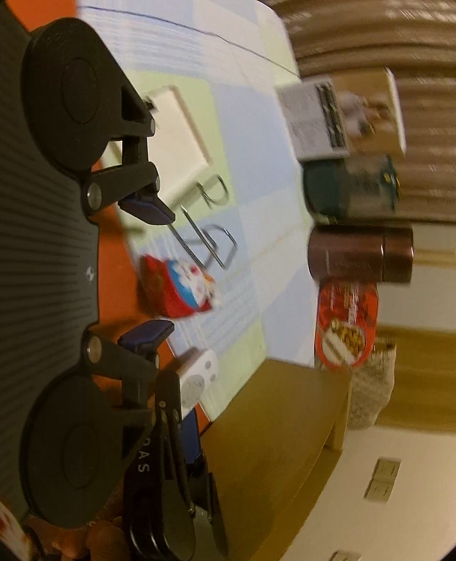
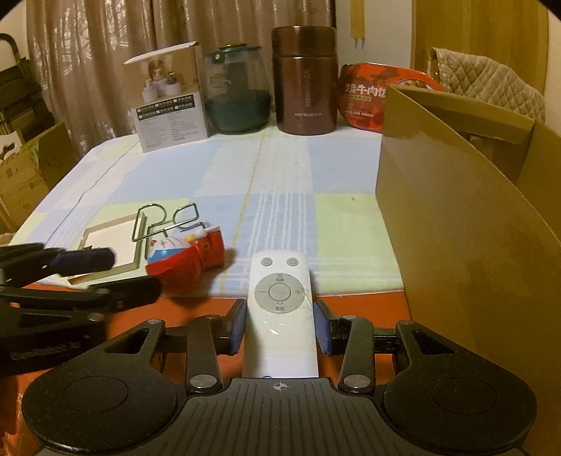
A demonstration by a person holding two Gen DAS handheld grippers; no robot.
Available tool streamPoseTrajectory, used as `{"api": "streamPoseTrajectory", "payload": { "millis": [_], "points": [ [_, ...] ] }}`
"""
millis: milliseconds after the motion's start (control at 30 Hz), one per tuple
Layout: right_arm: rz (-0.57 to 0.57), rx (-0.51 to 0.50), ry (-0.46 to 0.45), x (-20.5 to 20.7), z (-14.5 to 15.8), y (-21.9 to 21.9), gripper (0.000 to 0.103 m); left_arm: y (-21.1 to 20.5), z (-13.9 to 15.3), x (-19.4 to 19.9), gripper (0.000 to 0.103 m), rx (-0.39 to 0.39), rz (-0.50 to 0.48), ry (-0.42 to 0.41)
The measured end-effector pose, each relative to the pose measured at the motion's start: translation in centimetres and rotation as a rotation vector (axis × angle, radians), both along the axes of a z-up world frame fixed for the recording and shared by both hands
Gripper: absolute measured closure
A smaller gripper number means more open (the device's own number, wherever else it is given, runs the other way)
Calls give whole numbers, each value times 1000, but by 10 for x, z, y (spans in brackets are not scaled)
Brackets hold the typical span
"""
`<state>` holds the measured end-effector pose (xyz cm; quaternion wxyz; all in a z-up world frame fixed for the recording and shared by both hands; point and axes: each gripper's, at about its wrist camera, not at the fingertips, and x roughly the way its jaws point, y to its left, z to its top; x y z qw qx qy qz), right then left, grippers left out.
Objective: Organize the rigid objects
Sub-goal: 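Grasp the red Doraemon toy with the left tool while the right tool holds the remote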
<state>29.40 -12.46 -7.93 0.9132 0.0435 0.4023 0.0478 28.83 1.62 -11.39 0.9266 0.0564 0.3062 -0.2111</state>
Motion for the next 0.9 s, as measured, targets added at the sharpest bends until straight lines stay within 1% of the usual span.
{"api": "streamPoseTrajectory", "payload": {
  "millis": [33, 100, 167, 233, 300, 367, 467, 567, 633, 700, 900],
  "points": [
    [-4, 3, 1, 0, 0, -1, 66, -5, -1, 2, 47, 20, -21, -22],
    [-11, 7, 3, 1, 0, -5, 66, -13, -6, 7, 48, 52, -48, -35],
    [-16, 8, 4, 2, 0, -8, 66, -19, -12, 12, 57, 68, -67, -37],
    [-17, 3, 4, 2, -1, -9, 66, -25, -18, 16, 61, 94, -77, -40],
    [-21, 4, 6, 2, -1, -11, 66, -27, -22, 16, 62, 115, -74, -50],
    [-22, 7, 8, 3, -2, -11, 66, -28, -24, 15, 63, 116, -62, -57],
    [-15, 7, 8, 2, -2, -9, 66, -29, -21, 11, 63, 119, -34, -32],
    [-2, 11, 4, 0, 2, -7, 66, -25, -14, 3, 63, 99, 14, 27],
    [3, 19, 5, -3, 5, -5, 66, -19, -9, -5, 63, 51, 64, 72],
    [11, 26, 3, -7, 9, -4, 66, -15, -6, -15, 63, 23, 100, 108],
    [64, 42, -5, -34, 24, 5, 66, -5, 4, -51, 63, -25, 180, 177]
  ]
}}
